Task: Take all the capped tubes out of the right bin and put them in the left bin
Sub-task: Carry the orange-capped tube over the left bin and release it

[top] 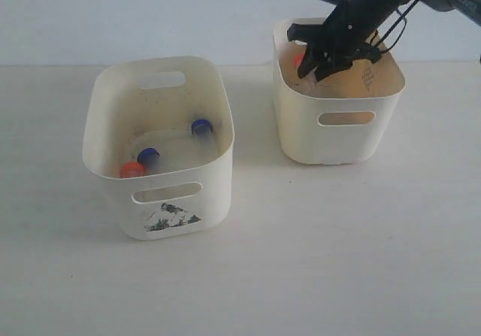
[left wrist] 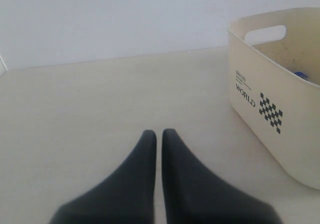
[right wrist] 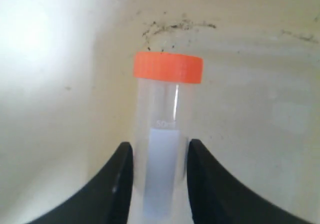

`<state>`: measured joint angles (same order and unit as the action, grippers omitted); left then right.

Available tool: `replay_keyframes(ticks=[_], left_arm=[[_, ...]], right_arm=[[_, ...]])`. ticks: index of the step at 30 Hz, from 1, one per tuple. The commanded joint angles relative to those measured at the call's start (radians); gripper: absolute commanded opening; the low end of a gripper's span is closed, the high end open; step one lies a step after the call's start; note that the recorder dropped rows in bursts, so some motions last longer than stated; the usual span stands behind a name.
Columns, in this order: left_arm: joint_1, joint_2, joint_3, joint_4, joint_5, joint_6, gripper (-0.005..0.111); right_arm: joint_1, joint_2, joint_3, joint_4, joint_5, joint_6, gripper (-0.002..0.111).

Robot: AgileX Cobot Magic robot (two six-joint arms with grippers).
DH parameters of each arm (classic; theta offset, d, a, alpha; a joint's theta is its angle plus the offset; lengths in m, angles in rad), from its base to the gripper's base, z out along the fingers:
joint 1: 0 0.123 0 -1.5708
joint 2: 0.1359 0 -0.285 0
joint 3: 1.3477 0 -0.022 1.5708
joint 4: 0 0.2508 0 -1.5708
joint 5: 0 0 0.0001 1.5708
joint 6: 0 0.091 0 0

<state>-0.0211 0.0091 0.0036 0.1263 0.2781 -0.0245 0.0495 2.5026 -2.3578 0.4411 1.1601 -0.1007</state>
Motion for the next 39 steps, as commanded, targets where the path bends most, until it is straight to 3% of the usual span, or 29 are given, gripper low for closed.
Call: replay_keyframes(ticks=[1, 11, 20, 24, 30, 34, 39], left_arm=[[0.001, -0.002, -0.004, -0.007, -0.017, -0.012, 0.004], [0.001, -0.002, -0.004, -0.007, -0.017, -0.012, 0.004], [0.001, -0.002, -0.004, -0.007, -0.017, -0.012, 0.004], [0.001, -0.002, -0.004, -0.007, -0.017, -0.012, 0.004], [0.001, -0.002, -0.004, -0.007, -0.017, -0.012, 0.004], [0.001, -0.002, -0.004, -0.007, -0.017, -0.012, 0.004], [0.001, -0.002, -0.004, -0.007, -0.017, -0.012, 0.004]], right_arm=[[-0.029, -0.068, -0.007, -0.007, -0.001, -0.013, 0.000], [-0.050, -0.302, 0.021, -0.003, 0.061, -0.065, 0.000], [-0.023, -0.583, 0.447, 0.249, -0.005, -0.160, 0.000], [0.086, -0.688, 0.629, 0.322, -0.122, -0.223, 0.000], [0.327, -0.725, 0.829, 0.333, -0.353, -0.233, 0.000], [0.462, -0.716, 0.883, 0.333, -0.512, -0.260, 0.000], [0.531, -0.675, 0.883, 0.325, -0.587, -0.260, 0.000]])
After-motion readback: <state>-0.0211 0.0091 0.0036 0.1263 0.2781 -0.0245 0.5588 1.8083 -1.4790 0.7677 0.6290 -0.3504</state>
